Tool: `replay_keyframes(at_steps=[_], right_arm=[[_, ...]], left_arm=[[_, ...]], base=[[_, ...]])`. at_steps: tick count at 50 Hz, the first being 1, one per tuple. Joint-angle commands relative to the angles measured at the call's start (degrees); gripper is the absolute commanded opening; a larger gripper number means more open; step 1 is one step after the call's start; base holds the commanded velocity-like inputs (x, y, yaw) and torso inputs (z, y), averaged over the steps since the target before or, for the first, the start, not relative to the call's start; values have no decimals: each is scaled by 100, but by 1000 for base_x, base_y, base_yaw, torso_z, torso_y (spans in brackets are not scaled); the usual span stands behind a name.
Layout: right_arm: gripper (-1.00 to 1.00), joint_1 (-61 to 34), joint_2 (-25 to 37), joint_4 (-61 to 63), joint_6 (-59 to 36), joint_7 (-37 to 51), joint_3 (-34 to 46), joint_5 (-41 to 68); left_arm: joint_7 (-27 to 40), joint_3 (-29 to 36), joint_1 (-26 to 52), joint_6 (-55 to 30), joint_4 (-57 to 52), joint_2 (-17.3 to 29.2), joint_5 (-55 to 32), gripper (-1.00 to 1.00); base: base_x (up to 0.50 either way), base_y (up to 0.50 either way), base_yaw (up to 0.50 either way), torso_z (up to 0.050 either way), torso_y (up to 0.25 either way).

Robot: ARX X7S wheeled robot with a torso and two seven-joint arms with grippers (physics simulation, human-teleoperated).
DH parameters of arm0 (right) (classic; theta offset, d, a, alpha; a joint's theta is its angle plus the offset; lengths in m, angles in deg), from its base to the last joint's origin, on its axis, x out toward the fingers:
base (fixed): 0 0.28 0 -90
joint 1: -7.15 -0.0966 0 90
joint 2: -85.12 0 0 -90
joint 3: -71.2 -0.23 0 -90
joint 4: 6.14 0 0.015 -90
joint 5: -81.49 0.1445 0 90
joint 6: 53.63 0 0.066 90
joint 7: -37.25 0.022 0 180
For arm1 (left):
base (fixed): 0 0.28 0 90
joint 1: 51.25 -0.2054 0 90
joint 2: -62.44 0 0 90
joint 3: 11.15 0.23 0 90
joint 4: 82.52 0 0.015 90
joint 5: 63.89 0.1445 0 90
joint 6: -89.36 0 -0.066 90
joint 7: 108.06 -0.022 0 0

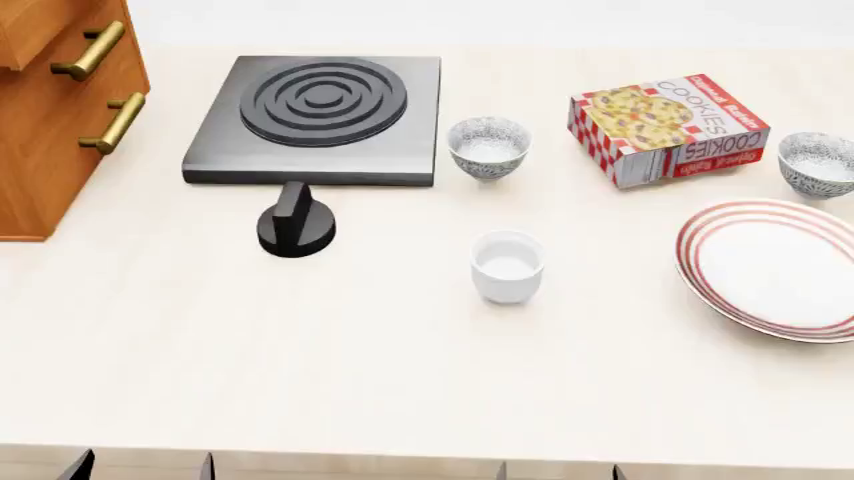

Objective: Pick the akita bowl next to the plate and place it on the plate.

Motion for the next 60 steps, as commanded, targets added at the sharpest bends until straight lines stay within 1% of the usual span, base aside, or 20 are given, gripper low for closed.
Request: replay_keyframes(at_steps=[1, 14, 16, 20, 22, 25, 26, 27, 29, 30, 33, 35, 38, 39, 43, 46, 51, 53, 54, 60], right_arm=[[100, 0, 89, 40, -70, 99, 105, 118], [100, -25, 300, 9, -76, 339, 352, 265], [100, -24, 321, 16, -81, 359, 378, 283], [100, -29, 359, 2, -76, 397, 418, 319], [100, -29, 376, -4, -70, 415, 438, 332], [100, -30, 400, 1, -74, 442, 466, 353], [100, -27, 414, 12, -100, 452, 496, 332], [100, -26, 420, 21, -110, 462, 503, 340], [100, 4, 398, 103, -127, 475, 426, 514], [100, 18, 422, 122, -119, 448, 439, 541], [100, 53, 452, 244, -272, 433, 436, 670], [100, 70, 463, 364, -367, 409, 424, 791], [100, 148, 520, 1077, -816, 392, 433, 1021], [100, 151, 536, 1246, -937, 382, 417, 1121], [100, 117, 616, 1963, -1504, 442, 367, 1456], [100, -68, 726, 2792, -2256, 550, 304, 1849], [100, -440, 848, 3615, -3086, 768, 101, 2418], [100, -623, 915, 3927, -3434, 875, 41, 2613], [100, -751, 942, 4093, -3585, 947, -24, 2713], [100, -1198, 1037, 4402, -3947, 1108, -80, 2904]], left_arm=[[104, 105, 2, -23, -19, 91, -92, 100], [356, 350, 22, 8, 19, 284, -274, 100], [447, 454, 38, -92, 8, 326, -102, 100], [332, 319, 47, -172, -46, 312, -593, 100], [424, 417, 24, -38, -4, 346, -407, 100], [398, 456, 23, -123, -63, 396, -470, 100], [420, 394, 15, -571, -289, 408, -626, 100], [239, 443, -31, -546, -390, 476, -742, 100], [305, 365, -54, -649, -523, 499, -819, 100], [142, 287, -101, -738, -779, 575, -1099, 100], [54, -121, -34, -1487, -1335, 722, -1933, 100], [100, -302, 16, -1602, -1436, 785, -2119, 100], [157, -828, 311, -1779, -1170, 953, -2537, 100], [137, -910, 366, -1656, -1024, 985, -2516, 100], [189, -1233, 524, -1724, -689, 1116, -2702, 100], [197, -1479, 627, -1569, -350, 1204, -2741, 100], [67, -1540, 701, -1195, 133, 1223, -2632, 100], [0, -1640, 732, -1248, 136, 1210, -2852, 100], [72, -1656, 775, -1138, 273, 1189, -2750, 100], [62, -1595, 701, -1117, 158, 1169, -2752, 100]], base=[[0, 0, 0, 0, 0], [0, 0, 0, 0, 0], [0, 0, 0, 0, 0], [0, 0, 0, 0, 0], [0, 0, 0, 0, 0], [0, 0, 0, 0, 0], [0, 0, 0, 0, 0], [0, 0, 0, 0, 0], [0, 0, 0, 0, 0], [0, 0, 0, 0, 0], [0, 0, 0, 0, 0], [0, 0, 0, 0, 0], [0, 0, 0, 0, 0], [0, 0, 0, 0, 0], [0, 0, 0, 0, 0], [0, 0, 0, 0, 0], [0, 0, 0, 0, 0], [0, 0, 0, 0, 0], [0, 0, 0, 0, 0], [0, 0, 0, 0, 0]])
